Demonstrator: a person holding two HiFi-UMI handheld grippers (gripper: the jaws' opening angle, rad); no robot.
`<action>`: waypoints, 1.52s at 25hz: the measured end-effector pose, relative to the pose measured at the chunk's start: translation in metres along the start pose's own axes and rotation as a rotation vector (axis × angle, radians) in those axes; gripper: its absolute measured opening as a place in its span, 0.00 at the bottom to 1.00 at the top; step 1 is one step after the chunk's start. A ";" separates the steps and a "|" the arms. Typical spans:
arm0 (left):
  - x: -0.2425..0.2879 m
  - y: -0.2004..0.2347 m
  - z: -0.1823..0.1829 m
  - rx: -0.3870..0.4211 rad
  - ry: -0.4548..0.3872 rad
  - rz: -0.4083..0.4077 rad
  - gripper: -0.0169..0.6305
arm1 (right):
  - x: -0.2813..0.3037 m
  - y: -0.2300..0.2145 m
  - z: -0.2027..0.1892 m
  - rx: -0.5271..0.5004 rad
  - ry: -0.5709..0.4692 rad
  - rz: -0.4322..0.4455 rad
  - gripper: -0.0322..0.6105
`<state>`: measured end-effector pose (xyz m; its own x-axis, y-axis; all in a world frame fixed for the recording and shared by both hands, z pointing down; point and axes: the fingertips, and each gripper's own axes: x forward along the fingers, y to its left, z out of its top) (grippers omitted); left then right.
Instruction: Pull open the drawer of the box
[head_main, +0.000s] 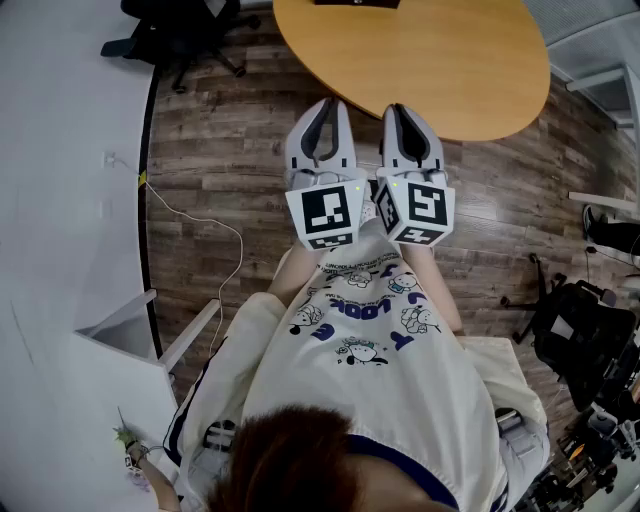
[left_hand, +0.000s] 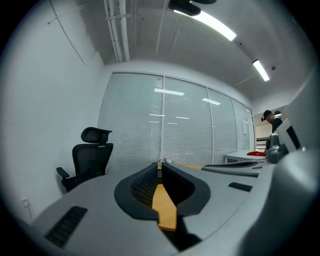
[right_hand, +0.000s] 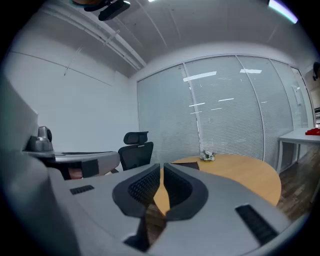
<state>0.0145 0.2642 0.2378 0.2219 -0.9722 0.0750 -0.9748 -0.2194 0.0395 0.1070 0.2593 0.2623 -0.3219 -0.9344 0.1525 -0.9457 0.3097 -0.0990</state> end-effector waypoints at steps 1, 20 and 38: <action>0.000 -0.001 0.000 0.001 0.000 0.000 0.08 | 0.000 -0.001 0.000 0.000 0.000 0.000 0.12; 0.009 0.020 -0.004 0.006 0.009 0.015 0.08 | 0.020 0.008 -0.007 0.015 0.020 0.009 0.12; 0.034 0.047 -0.011 0.010 0.041 0.004 0.08 | 0.060 0.018 -0.015 0.055 0.061 0.003 0.12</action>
<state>-0.0235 0.2217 0.2534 0.2187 -0.9689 0.1158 -0.9758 -0.2167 0.0295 0.0698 0.2112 0.2850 -0.3284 -0.9206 0.2112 -0.9414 0.3008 -0.1527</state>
